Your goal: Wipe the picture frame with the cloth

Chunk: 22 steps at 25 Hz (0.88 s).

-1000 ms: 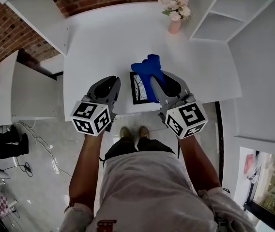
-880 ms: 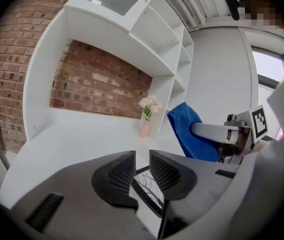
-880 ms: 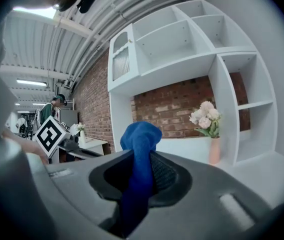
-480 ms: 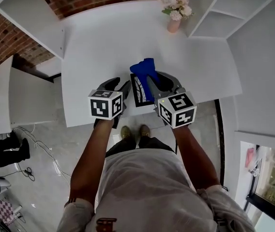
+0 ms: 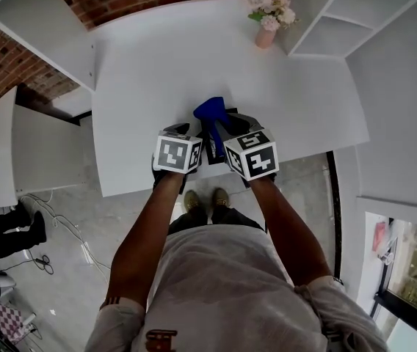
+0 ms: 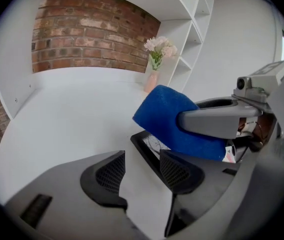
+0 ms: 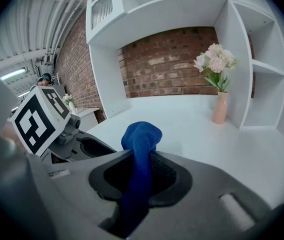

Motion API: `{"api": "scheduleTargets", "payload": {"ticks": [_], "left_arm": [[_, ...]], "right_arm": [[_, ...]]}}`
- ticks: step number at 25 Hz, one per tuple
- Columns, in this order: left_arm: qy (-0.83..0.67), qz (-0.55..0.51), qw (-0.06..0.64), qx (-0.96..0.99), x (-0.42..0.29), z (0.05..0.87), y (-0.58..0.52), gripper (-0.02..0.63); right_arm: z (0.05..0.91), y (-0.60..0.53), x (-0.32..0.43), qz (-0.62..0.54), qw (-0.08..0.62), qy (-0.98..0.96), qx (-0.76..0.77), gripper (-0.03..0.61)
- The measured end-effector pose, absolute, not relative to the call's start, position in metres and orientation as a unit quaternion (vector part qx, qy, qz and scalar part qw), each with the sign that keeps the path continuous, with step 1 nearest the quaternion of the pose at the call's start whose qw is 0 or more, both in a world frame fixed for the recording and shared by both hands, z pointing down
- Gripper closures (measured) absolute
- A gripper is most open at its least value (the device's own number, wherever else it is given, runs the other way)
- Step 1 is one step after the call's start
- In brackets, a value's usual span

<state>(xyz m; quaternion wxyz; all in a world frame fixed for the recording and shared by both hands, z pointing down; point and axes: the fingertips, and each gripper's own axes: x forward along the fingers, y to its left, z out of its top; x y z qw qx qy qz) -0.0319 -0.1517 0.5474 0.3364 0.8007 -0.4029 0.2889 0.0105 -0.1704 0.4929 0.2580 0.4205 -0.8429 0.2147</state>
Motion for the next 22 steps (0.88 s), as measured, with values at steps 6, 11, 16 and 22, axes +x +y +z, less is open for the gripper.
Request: {"api": "scheduleTargets", "payload": {"ticks": [6, 11, 16, 22], "left_arm": [[-0.395, 0.315, 0.328, 0.798, -0.03, 0.561, -0.15, 0.402], [-0.393, 0.317, 0.328, 0.798, -0.029, 0.565, -0.15, 0.402], [-0.394, 0.317, 0.328, 0.798, -0.03, 0.566, -0.15, 0.396], [-0.395, 0.314, 0.333, 0.797, -0.031, 0.567, -0.15, 0.391]], "right_arm": [[0.521, -0.175, 0.003, 0.223, 0.3, -0.832, 0.41, 0.502], [0.544, -0.173, -0.001, 0.216, 0.338, -0.825, 0.399, 0.502], [0.551, -0.177, 0.007, 0.197, 0.359, -0.819, 0.403, 0.502], [0.55, -0.184, 0.036, 0.203, 0.36, -0.804, 0.426, 0.502]]}}
